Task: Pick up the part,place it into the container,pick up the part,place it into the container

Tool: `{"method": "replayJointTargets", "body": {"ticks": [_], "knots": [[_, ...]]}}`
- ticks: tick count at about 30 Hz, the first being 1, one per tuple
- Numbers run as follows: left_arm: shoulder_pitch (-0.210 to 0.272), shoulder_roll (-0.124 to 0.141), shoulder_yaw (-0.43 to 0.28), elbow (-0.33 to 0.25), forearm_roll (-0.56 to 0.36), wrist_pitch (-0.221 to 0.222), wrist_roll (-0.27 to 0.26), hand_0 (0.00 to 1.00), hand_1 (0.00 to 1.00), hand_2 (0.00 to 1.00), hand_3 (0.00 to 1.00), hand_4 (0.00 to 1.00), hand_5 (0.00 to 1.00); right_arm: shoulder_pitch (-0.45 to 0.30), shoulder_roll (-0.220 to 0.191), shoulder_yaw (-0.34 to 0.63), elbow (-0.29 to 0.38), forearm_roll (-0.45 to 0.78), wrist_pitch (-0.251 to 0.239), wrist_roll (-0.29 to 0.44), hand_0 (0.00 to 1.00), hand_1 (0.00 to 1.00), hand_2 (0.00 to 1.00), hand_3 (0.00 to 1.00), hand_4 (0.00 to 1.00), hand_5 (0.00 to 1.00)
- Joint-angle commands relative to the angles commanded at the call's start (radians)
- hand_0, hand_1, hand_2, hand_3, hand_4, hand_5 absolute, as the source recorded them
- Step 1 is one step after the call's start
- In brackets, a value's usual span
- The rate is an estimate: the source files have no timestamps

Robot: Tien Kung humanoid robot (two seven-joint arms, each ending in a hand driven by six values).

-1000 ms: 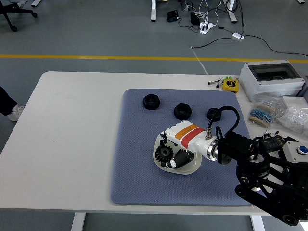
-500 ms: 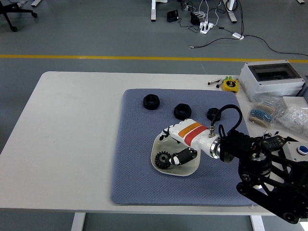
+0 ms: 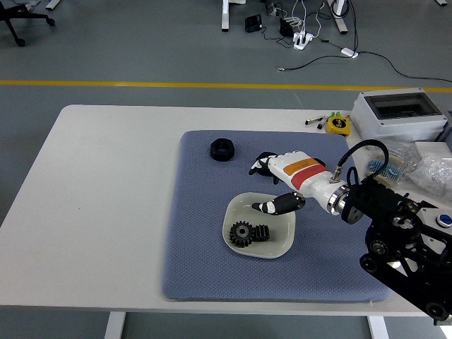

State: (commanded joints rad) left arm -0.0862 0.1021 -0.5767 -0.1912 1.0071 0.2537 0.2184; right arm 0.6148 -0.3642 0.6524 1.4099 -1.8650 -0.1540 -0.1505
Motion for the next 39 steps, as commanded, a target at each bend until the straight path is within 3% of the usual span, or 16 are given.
{"method": "replayJointTargets", "body": {"ticks": [4,5,6,9,10,11,16,17,22,25,27,39], "knots": [[0.002,-0.001,-0.001,0.000,0.001,0.000,0.001,0.659,0.518,0.534,0.560,0.627,0.598,-0.053,-0.023,0.025,0.006,0.168,-0.166,0.059,0.249,0.459,0.707,0.689,0.875,0.406],[0.002,-0.002,-0.002,0.000,0.004,0.000,0.001,0.659,0.519,0.534,0.560,0.626,0.598,-0.067,-0.028,0.031,0.011,0.213,-0.206,0.080,0.403,0.583,0.731,0.706,0.911,0.448],[0.002,-0.002,-0.003,0.000,0.006,-0.001,0.002,0.659,0.519,0.534,0.560,0.626,0.598,-0.082,-0.032,0.038,0.016,0.252,-0.240,0.108,0.403,0.583,0.731,0.706,0.911,0.448],[0.004,-0.004,-0.008,0.000,0.011,-0.001,0.003,0.659,0.519,0.534,0.560,0.626,0.598,-0.130,-0.038,0.064,0.026,0.382,-0.297,0.212,0.403,0.583,0.731,0.706,0.911,0.448],[0.005,-0.005,-0.010,0.000,0.014,-0.001,0.004,0.659,0.519,0.534,0.560,0.626,0.598,-0.148,-0.038,0.077,0.027,0.421,-0.291,0.250,0.403,0.583,0.731,0.706,0.911,0.448],[0.005,-0.005,-0.011,0.000,0.015,-0.001,0.004,0.660,0.523,0.538,0.559,0.626,0.597,-0.169,-0.036,0.093,0.026,0.467,-0.274,0.292,0.582,0.684,0.783,0.791,0.998,0.759],[0.008,-0.007,-0.010,0.000,0.013,-0.001,0.004,0.660,0.523,0.538,0.559,0.626,0.597,-0.263,0.000,0.189,0.003,0.681,-0.225,0.373,0.582,0.684,0.783,0.791,0.998,0.759],[0.008,-0.007,-0.009,0.000,0.014,-0.002,0.004,0.660,0.522,0.540,0.559,0.626,0.598,-0.283,0.017,0.214,-0.005,0.720,-0.217,0.379,0.717,0.768,0.822,0.819,0.998,0.876],[0.009,-0.008,-0.007,-0.002,0.016,-0.006,0.007,0.660,0.522,0.540,0.559,0.626,0.598,-0.373,0.119,0.332,-0.056,0.928,-0.190,0.395,0.717,0.768,0.822,0.819,0.998,0.876],[0.009,-0.009,-0.003,-0.003,0.014,-0.009,0.007,0.660,0.524,0.543,0.559,0.625,0.599,-0.415,0.158,0.372,-0.069,1.058,-0.192,0.403,0.754,0.785,0.826,0.821,0.998,0.909],[0.008,-0.009,-0.001,-0.003,0.014,-0.010,0.007,0.660,0.524,0.543,0.559,0.625,0.599,-0.431,0.162,0.379,-0.066,1.114,-0.194,0.404,0.754,0.785,0.826,0.821,0.998,0.909],[0.005,-0.008,0.002,-0.003,0.011,-0.014,0.006,0.662,0.527,0.546,0.559,0.622,0.600,-0.457,0.161,0.413,-0.047,1.044,-0.230,0.413,0.764,0.784,0.824,0.817,0.998,0.911]]}}
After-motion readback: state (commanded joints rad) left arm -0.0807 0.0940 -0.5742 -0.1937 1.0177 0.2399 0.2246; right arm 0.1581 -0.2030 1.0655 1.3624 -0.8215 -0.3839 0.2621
